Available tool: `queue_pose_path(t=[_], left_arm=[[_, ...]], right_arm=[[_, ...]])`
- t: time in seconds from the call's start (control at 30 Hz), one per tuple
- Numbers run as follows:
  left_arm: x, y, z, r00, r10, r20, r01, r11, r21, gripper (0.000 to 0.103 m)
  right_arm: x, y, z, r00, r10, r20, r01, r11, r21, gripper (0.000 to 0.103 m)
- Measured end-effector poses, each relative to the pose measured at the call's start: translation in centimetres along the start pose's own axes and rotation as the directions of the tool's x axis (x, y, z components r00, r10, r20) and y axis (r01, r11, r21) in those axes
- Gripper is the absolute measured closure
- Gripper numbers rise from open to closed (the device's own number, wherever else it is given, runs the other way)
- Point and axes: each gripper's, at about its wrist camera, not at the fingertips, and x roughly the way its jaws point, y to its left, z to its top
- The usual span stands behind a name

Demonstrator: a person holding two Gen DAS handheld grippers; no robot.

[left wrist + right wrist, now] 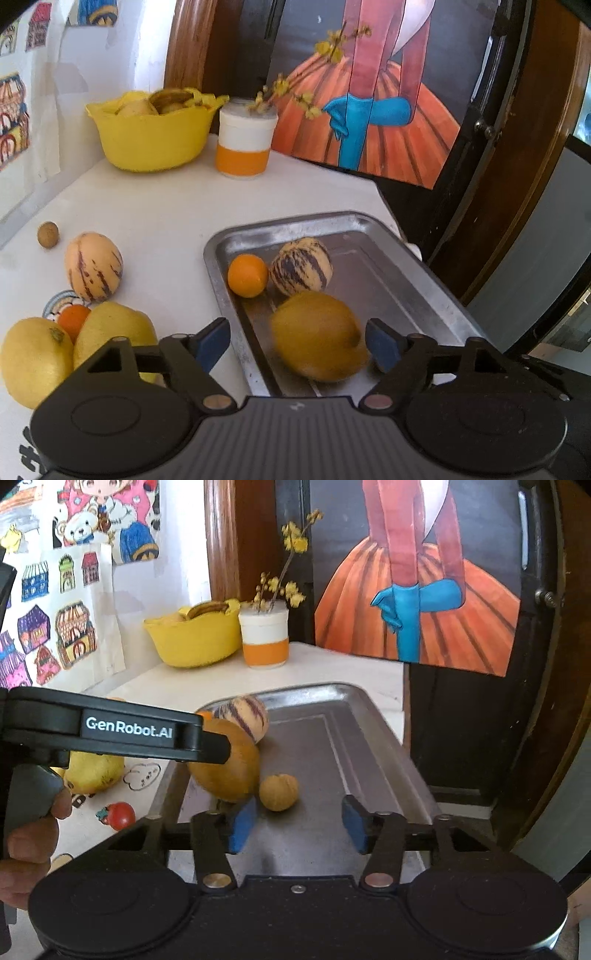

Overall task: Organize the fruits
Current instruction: 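Lift both fruits, carry them into the metal tray and open both tools, then withdraw both open tools from the tray toward the remaining fruits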

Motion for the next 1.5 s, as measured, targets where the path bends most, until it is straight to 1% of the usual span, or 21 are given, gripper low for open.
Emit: queue_pose_path(t=[0.07,0.17,0.2,0.23,0.27,0.37,0.6,0.73,0.83,1.0,1.2,1.37,1.5], left_arm=[[-0.8,0.1,0.1,1.000,-0.006,0.014,0.006,1.000,-0.010,0.017],[-2.5,0.2,0.2,0.998,-0.001,0.055,0.002,1.000,-0.024,0.010],[-3.1,0.3,0.2,0.997,0.004,0.074,-0.002,1.000,-0.029,0.005],[-3.8,0.4,0.2,0.996,0.011,0.093,-0.008,0.999,-0.034,0.003],[-4.6,0.5,0.1,0.993,0.018,0.113,-0.014,0.999,-0.039,0.002],[-6.6,1.0,0.0,0.987,0.032,0.156,-0.024,0.998,-0.050,0.001],[-11.4,2.5,-1.1,0.972,0.078,0.220,-0.062,0.995,-0.080,0.000],[-14.1,3.7,-2.4,0.961,0.121,0.247,-0.100,0.990,-0.097,0.000],[-15.6,4.7,-3.5,0.958,0.145,0.248,-0.122,0.987,-0.107,0.000],[-17.5,6.4,-5.6,0.953,0.191,0.234,-0.168,0.979,-0.114,0.000],[-18.9,8.8,-8.2,0.953,0.235,0.193,-0.211,0.968,-0.137,0.000],[-19.8,10.5,-10.1,0.951,0.267,0.158,-0.245,0.958,-0.149,0.000],[-20.1,11.4,-11.5,0.948,0.295,0.122,-0.278,0.950,-0.139,0.000]], right_arm=[[-1.1,0.1,0.2,1.000,-0.006,0.028,0.006,1.000,0.006,0.029],[-2.8,0.3,0.4,0.997,-0.018,0.075,0.017,1.000,0.012,0.016],[-3.3,0.4,0.6,0.996,-0.021,0.087,0.020,1.000,0.013,0.014],[-3.9,0.5,0.7,0.995,-0.023,0.100,0.022,1.000,0.016,0.009],[-4.4,0.6,0.7,0.993,-0.024,0.113,0.022,1.000,0.019,0.005],[-6.1,1.0,0.9,0.989,-0.024,0.144,0.020,0.999,0.029,0.002],[-9.6,2.7,0.6,0.983,-0.014,0.184,0.008,0.999,0.035,0.001],[-11.1,3.9,0.2,0.983,0.002,0.186,-0.005,1.000,0.017,0.001],[-11.9,5.1,-0.3,0.985,0.015,0.174,-0.015,1.000,-0.001,0.001],[-12.7,7.3,-1.4,0.990,0.052,0.133,-0.048,0.998,-0.036,0.001],[-12.8,10.4,-2.8,0.992,0.108,0.064,-0.102,0.991,-0.086,0.001],[-12.4,12.6,-4.0,0.990,0.139,-0.005,-0.139,0.984,-0.114,0.001],[-11.8,13.9,-4.8,0.984,0.163,-0.069,-0.170,0.978,-0.122,0.001]])
